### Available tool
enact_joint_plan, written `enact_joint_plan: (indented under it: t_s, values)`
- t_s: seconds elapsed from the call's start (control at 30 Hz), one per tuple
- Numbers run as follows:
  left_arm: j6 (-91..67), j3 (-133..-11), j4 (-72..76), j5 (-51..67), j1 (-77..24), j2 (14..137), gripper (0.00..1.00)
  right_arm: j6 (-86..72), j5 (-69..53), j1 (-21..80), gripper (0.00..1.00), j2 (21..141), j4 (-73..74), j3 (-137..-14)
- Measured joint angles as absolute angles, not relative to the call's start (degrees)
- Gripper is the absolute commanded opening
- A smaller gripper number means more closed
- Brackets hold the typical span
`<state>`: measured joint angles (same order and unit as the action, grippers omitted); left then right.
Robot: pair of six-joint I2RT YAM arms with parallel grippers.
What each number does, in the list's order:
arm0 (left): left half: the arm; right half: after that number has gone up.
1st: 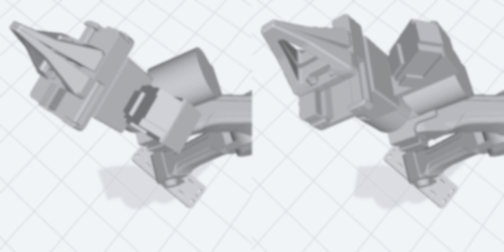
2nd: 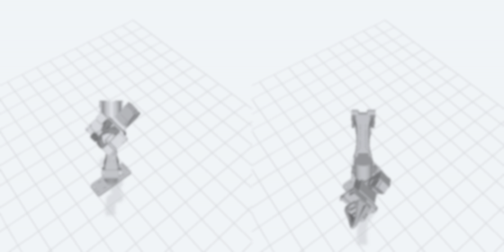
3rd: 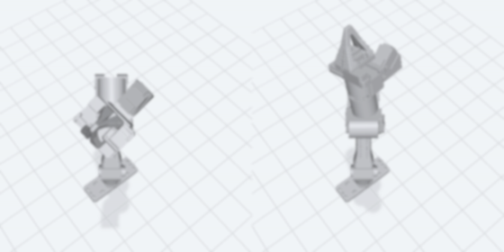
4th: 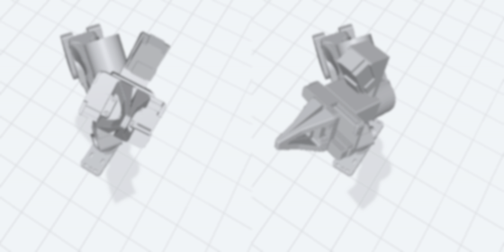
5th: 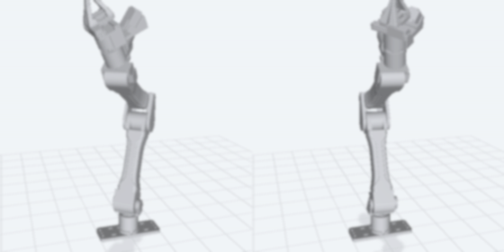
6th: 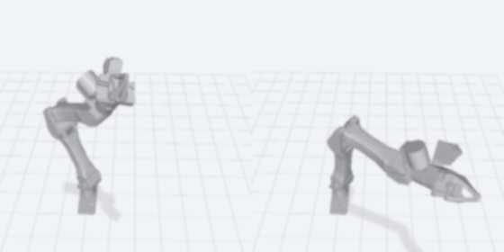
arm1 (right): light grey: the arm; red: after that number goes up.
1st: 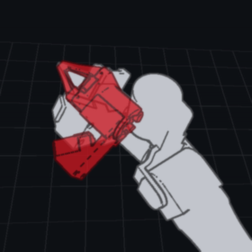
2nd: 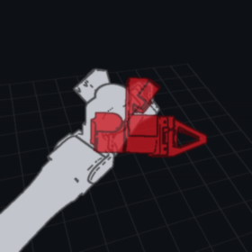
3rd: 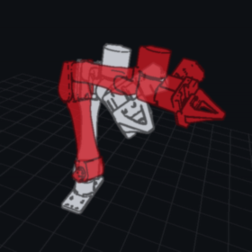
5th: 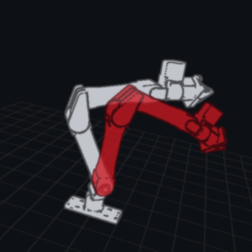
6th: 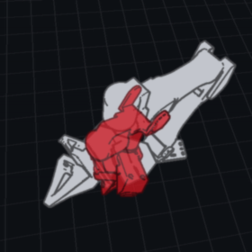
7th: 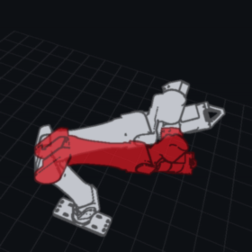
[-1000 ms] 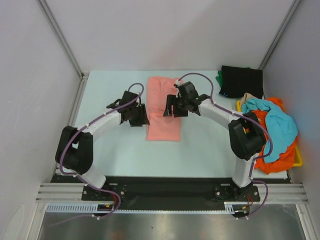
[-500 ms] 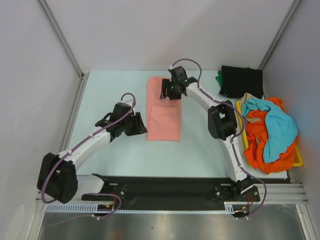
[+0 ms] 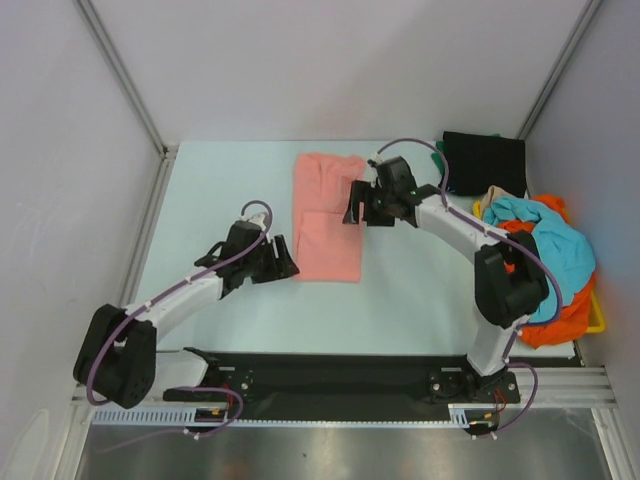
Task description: Fold and stack the t-shirts
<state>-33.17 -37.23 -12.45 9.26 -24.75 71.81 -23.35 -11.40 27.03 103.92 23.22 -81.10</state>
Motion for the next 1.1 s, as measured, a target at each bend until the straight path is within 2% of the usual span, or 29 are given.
enact_joint_plan:
  t_s: [0.27, 0.4, 0.6, 0.8, 0.93, 1.1]
  values:
    - [-34.2, -34.9, -4.8, 10.8, -24.8, 78.0, 0.63, -28.2, -17.3, 27.2, 0.72, 94.4, 14.1, -57.7]
    - [-35.3, -32.7, -1.9, 11.3, -24.8, 79.7, 0.62, -30.8, -19.4, 27.8, 0.69, 93.9, 9.3, -51.1]
    - [-36.6, -31.6, 3.0, 12.0, -24.8, 81.4, 0.59, -33.0, -20.5, 29.9, 0.63, 95.5, 3.5, -49.3]
    - [-37.6, -30.7, 6.9, 12.4, -24.8, 82.8, 0.5, -34.6, -20.9, 30.5, 0.49, 96.8, -1.0, -47.4]
    - [-38.1, -29.6, 9.2, 12.7, -24.7, 83.0, 0.48, -35.5, -21.1, 30.0, 0.5, 96.8, -2.6, -46.0]
    - [-38.6, -28.5, 11.3, 12.8, -24.7, 83.0, 0.45, -36.0, -20.9, 29.7, 0.56, 94.9, -3.4, -44.0]
